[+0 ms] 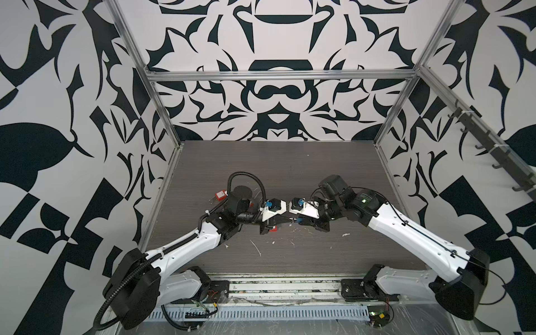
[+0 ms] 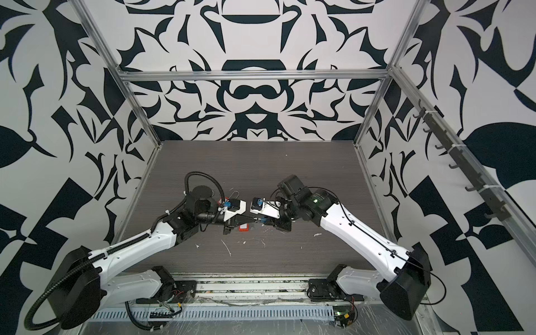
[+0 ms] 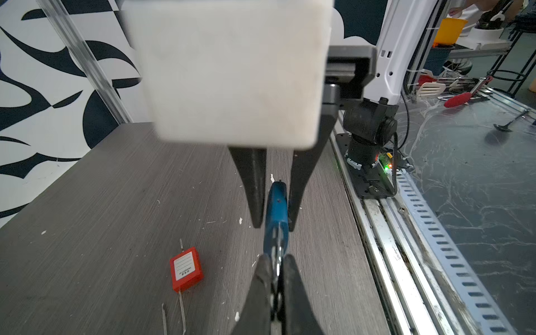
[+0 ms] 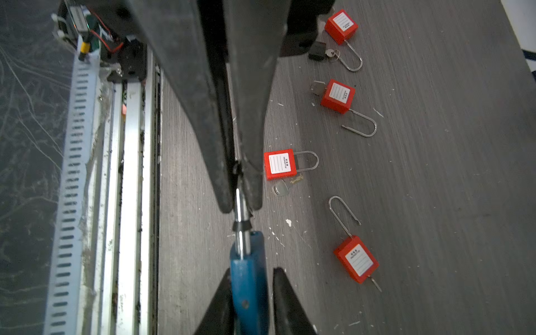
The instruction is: Lock with the key
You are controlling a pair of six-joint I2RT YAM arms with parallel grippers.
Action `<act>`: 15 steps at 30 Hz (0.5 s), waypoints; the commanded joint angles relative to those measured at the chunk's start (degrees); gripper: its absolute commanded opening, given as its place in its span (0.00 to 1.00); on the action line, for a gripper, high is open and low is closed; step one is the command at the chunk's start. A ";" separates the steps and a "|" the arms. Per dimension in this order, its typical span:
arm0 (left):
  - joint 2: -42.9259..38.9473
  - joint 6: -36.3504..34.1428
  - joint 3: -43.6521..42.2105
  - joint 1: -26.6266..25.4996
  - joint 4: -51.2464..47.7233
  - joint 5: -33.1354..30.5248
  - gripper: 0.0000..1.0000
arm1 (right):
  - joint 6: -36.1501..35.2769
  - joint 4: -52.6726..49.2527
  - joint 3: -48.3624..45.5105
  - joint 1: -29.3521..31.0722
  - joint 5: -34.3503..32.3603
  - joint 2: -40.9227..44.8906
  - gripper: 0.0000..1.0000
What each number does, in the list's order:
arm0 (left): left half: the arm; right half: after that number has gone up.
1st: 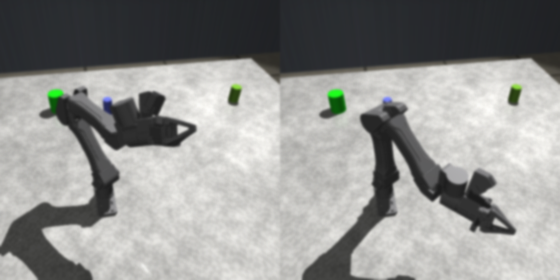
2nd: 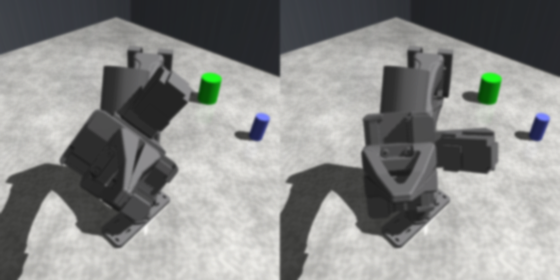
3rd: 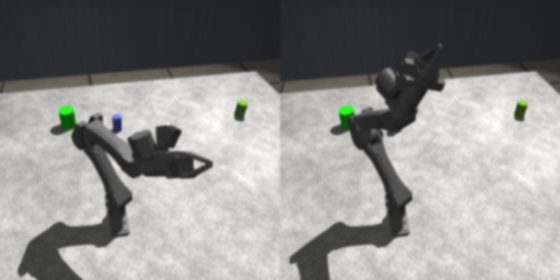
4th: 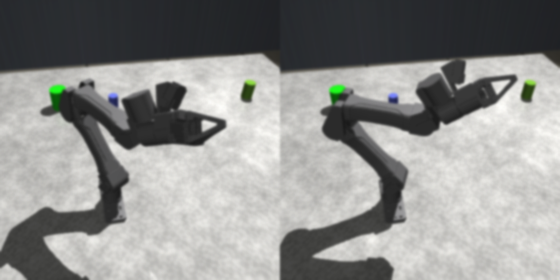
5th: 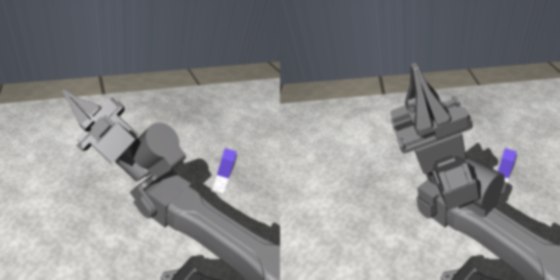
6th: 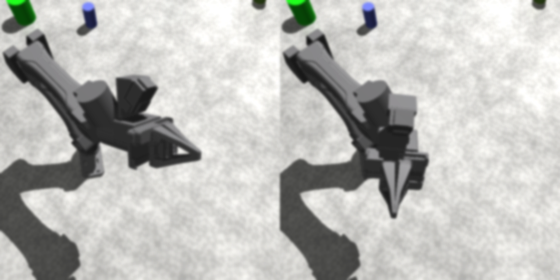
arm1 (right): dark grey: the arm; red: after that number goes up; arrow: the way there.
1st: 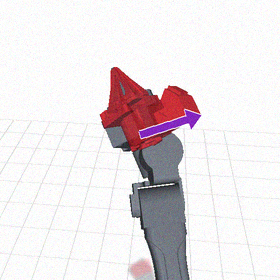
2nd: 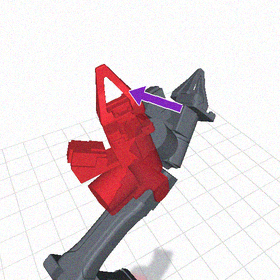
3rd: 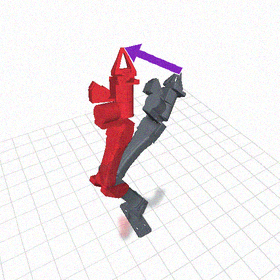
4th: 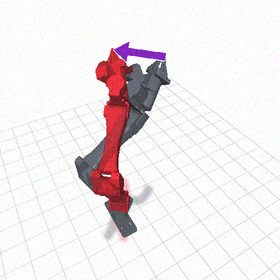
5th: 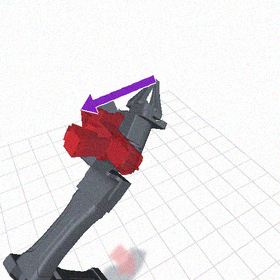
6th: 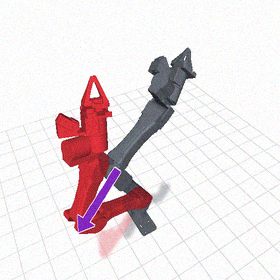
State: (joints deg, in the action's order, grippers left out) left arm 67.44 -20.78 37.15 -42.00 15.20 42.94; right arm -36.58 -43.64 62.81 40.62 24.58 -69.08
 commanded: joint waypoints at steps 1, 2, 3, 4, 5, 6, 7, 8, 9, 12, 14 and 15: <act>-1.33 0.31 -0.16 -0.01 1.95 2.51 0.00 | -0.24 1.03 0.04 0.23 1.09 0.17 0.19; -1.34 0.27 -0.15 -0.09 1.89 2.51 0.00 | -0.25 0.84 0.11 0.20 1.32 0.13 0.17; -1.33 0.20 -0.15 -0.04 1.87 2.56 0.00 | -0.25 0.77 0.12 0.20 1.47 0.09 0.15; -1.35 0.21 -0.22 -0.04 1.80 2.50 0.00 | -0.25 0.71 0.12 0.25 1.59 0.14 0.13; -1.26 0.07 -0.08 -0.01 1.68 2.37 0.00 | -0.33 0.58 0.25 0.25 2.01 0.22 0.10; -1.32 -0.22 -0.12 -0.02 1.47 2.18 0.00 | -0.29 0.59 0.26 0.25 2.38 0.26 0.08; -1.35 -0.55 -0.03 -0.08 1.06 1.92 0.00 | -0.24 0.63 0.29 0.24 2.39 0.26 0.07; -1.47 -1.25 0.23 -0.02 0.13 1.33 0.04 | -0.25 0.45 0.38 0.23 2.36 0.26 0.06; -1.79 -2.09 0.58 -0.02 -1.47 0.50 0.13 | -0.25 0.24 0.54 0.24 2.41 0.22 0.05; -2.70 -5.94 1.74 -0.02 -7.03 -1.35 0.30 | -0.25 -0.38 1.09 0.22 2.47 0.04 0.03; -2.99 -8.50 2.76 -0.06 -11.58 -1.76 0.31 | -0.27 -0.45 1.41 0.25 2.26 -0.16 0.02; -3.08 -9.53 3.18 -0.02 -13.32 -1.82 0.32 | -0.29 -0.64 1.60 0.25 2.27 -0.24 0.01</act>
State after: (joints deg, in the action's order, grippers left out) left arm 65.52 -25.69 38.02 -41.98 9.08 41.71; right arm -37.32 -44.47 62.81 40.86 25.52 -69.47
